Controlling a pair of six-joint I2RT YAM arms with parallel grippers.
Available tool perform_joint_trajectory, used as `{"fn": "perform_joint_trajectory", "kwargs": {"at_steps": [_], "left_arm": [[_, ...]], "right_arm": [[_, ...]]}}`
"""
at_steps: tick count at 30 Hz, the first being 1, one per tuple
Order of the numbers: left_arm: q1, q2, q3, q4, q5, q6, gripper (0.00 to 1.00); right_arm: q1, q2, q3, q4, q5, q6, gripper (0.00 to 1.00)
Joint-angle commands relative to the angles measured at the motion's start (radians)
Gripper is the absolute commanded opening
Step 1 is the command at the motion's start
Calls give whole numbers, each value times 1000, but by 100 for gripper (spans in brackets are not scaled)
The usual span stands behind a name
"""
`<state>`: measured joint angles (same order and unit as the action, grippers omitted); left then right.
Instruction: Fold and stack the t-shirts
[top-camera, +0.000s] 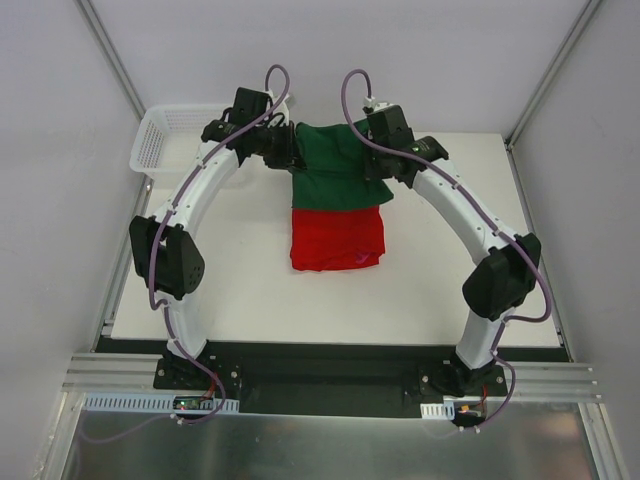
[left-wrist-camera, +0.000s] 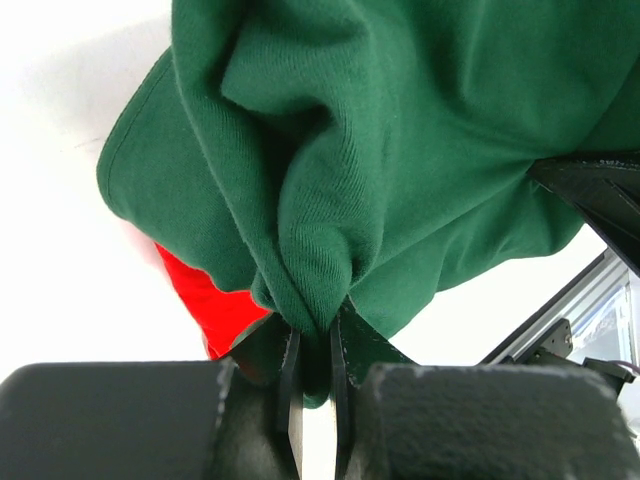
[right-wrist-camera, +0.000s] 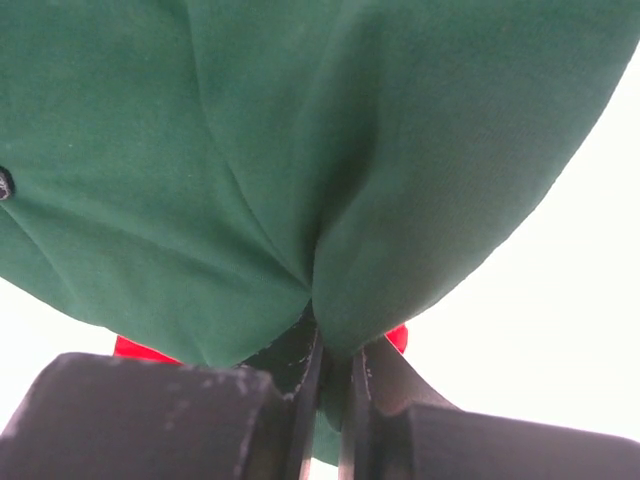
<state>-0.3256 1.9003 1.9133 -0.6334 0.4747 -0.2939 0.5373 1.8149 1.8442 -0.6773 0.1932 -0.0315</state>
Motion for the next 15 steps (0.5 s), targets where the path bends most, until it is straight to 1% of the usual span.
{"fn": "perform_joint_trajectory", "kwargs": {"at_steps": [1,9,15], "left_arm": [[5,3,49,12,45,29,0],[5,36,29,14,77,15,0],[5,22,-11,14,93,-8,0]], "right_arm": [[-11,12,62,28,20,-30,1],[-13,37,7,39,-14,-12,1],[-13,26,-11,-2,-51,11,1]]}}
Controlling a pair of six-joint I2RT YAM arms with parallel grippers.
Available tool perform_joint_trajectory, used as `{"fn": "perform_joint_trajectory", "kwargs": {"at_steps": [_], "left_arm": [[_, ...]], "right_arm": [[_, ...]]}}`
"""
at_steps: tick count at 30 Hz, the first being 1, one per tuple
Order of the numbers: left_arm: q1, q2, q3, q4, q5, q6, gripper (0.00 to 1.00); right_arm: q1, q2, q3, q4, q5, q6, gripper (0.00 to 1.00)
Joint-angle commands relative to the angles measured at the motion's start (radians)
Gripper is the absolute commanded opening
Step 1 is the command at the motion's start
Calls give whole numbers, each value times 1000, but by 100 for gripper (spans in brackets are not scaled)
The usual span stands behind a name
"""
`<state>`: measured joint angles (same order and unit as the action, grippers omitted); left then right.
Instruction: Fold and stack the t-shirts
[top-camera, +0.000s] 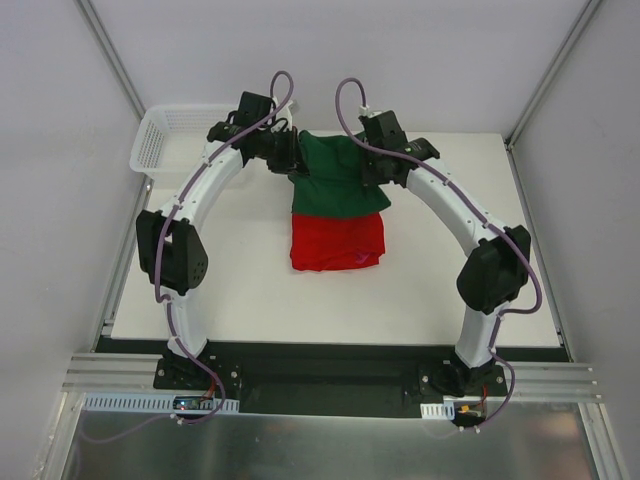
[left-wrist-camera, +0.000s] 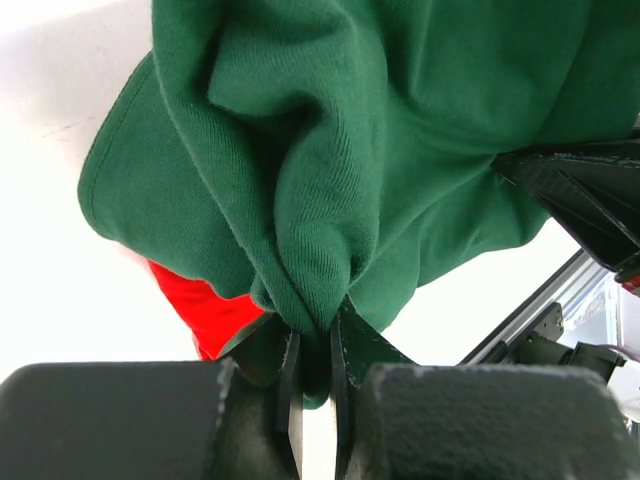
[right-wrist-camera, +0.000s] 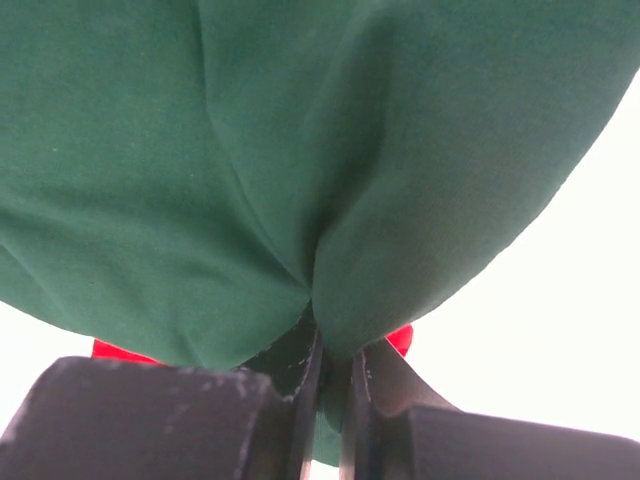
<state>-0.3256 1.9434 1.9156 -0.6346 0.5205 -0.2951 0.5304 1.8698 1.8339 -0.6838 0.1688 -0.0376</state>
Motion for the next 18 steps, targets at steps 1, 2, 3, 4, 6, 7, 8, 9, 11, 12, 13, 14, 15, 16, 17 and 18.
{"fn": "perform_joint_trajectory", "kwargs": {"at_steps": [1,2,3,4,6,7,8,9,11,12,13,14,15,16,17,18], "left_arm": [[3,-24,-20,15,49,-9,0],[3,-34,-27,15,46,-9,0],[3,-38,-44,13,44,-9,0],[5,-47,-52,13,47,-10,0],[3,-55,-75,13,47,-10,0],[0,-63,-84,13,52,-16,0],[0,-67,-93,13,55,-16,0],[-1,-70,-108,13,56,-21,0],[-1,-83,-139,13,67,-33,0],[-3,-87,-148,13,72,-35,0],[-3,-99,-159,13,76,-38,0],[-4,-106,-179,13,75,-39,0],[-4,-112,-188,13,78,-39,0],[-4,-122,-196,13,78,-38,0],[-6,-129,-211,12,78,-38,0],[-6,-136,-217,12,78,-38,0]], "right_arm": [[-6,-34,1,-12,-38,19,1],[-4,-37,-2,-19,-40,21,1],[-3,-35,-2,-25,-40,22,1],[-4,-40,-4,-37,-45,22,1],[-4,-41,-10,-49,-43,21,1],[-4,-41,-12,-54,-49,19,1],[-3,-40,-12,-60,-54,21,1],[-4,-38,-10,-75,-63,22,1],[-4,-41,-18,-80,-68,24,1],[-3,-44,-24,-83,-68,24,1],[-3,-50,-38,-83,-69,25,1],[-3,-60,-45,-83,-69,28,1],[-3,-64,-50,-91,-75,30,1],[0,-69,-56,-95,-78,30,1],[3,-73,-58,-99,-77,33,1],[2,-77,-61,-109,-78,33,1]]}}
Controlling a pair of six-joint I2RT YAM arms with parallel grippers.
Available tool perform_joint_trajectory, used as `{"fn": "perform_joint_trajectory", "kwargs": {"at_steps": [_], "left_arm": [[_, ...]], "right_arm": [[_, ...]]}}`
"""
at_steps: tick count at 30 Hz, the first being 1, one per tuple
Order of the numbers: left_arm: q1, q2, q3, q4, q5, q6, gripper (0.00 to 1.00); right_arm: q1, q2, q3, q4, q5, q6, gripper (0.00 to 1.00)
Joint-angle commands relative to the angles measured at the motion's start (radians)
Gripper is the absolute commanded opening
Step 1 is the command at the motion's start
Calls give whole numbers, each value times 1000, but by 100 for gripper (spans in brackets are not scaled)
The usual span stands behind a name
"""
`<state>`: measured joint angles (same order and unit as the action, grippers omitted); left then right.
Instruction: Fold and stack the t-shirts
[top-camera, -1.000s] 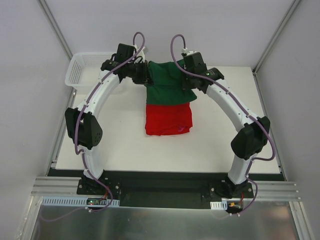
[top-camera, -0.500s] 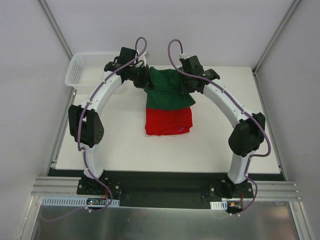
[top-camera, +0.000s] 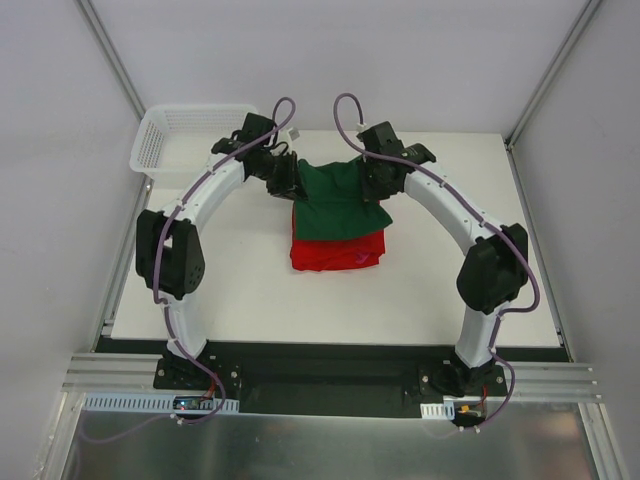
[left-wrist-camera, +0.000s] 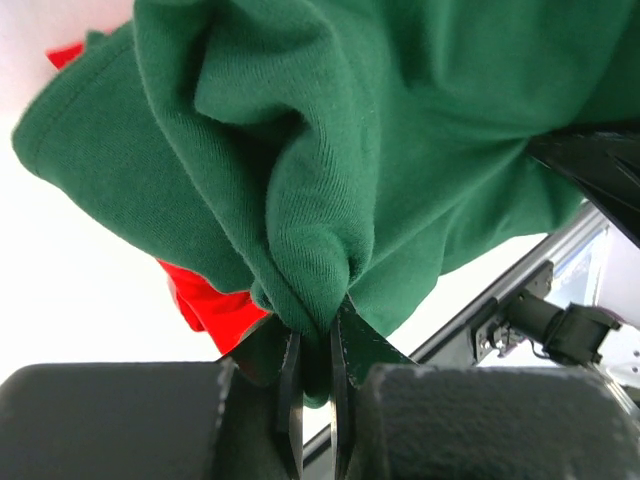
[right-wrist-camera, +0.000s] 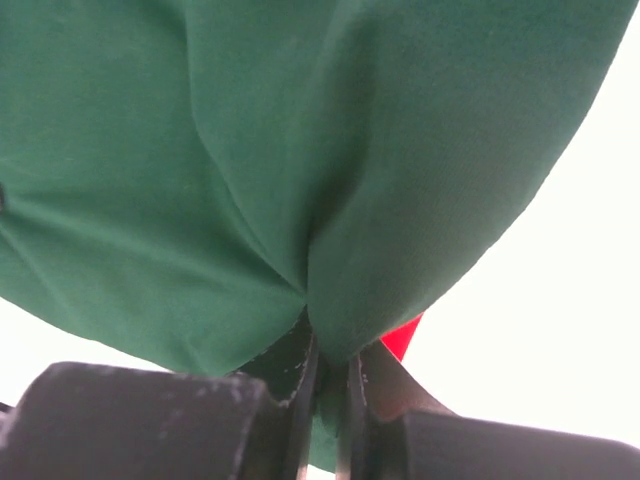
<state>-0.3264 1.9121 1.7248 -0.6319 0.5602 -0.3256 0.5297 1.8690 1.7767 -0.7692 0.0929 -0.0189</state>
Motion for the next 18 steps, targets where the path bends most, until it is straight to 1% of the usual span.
{"fn": "perform_joint_trajectory", "kwargs": {"at_steps": [1,9,18], "left_arm": [[-5,-110,-33,9,38,-10,0],[-14,-124,-87,9,41,-15,0],[-39,-104,-159,12,24,-29,0]], "right_arm": [[6,-79,-5,-25,-2,14,1],[12,-77,-6,-73,-19,16,1],[23,-80,-62,-56,-15,16,1]]}}
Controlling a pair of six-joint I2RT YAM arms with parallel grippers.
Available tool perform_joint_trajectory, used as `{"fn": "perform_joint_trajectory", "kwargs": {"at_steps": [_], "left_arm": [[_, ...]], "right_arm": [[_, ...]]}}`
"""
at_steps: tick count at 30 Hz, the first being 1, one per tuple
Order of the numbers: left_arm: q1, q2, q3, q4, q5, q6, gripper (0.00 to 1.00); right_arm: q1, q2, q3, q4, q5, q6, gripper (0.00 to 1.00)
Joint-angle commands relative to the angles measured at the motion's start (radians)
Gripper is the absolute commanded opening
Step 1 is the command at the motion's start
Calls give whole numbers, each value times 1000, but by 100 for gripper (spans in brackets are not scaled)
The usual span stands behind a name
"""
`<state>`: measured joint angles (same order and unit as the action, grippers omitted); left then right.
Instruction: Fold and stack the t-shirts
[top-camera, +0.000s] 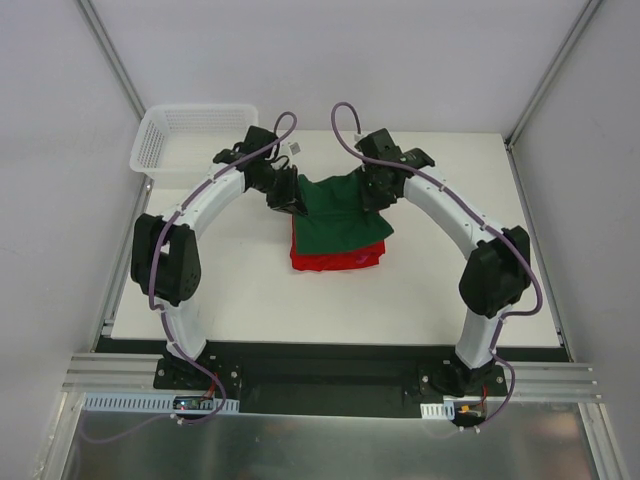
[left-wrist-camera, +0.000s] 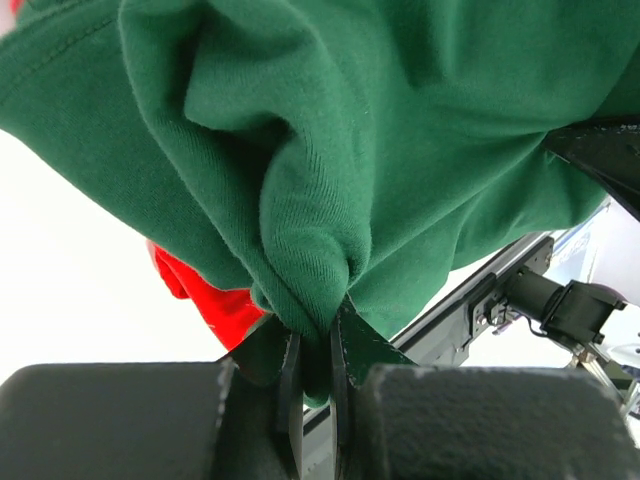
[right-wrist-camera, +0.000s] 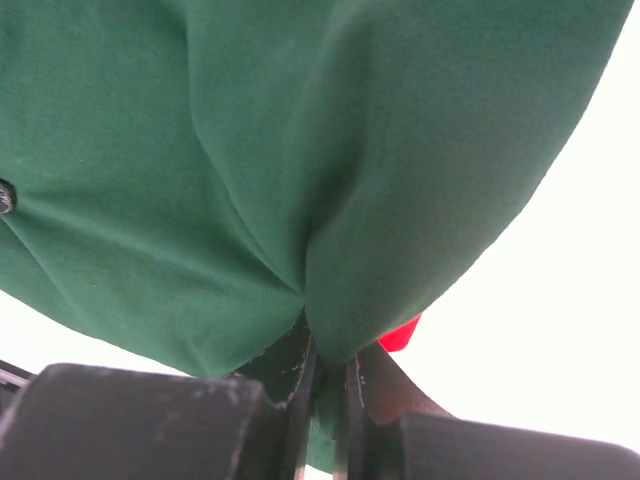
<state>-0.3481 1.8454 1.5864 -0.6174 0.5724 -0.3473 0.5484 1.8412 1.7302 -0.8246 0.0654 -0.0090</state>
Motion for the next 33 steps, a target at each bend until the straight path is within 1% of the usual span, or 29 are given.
{"fn": "perform_joint_trajectory", "kwargs": {"at_steps": [1,9,16,25,33], "left_arm": [[-19,-37,-26,-1,9,-10,0],[-51,-22,-69,15,3,-22,0],[-54,-8,-79,21,-12,-12,0],[-11,58,-5,2,-40,13,0],[14,113,122,-68,-54,36,0]], "right_arm": [[7,-53,-30,4,11,6,1],[12,-54,-98,42,13,38,1],[24,-51,-142,90,11,38,1],[39,-49,-188,154,30,40,1],[39,-39,-150,144,53,37,1]]}}
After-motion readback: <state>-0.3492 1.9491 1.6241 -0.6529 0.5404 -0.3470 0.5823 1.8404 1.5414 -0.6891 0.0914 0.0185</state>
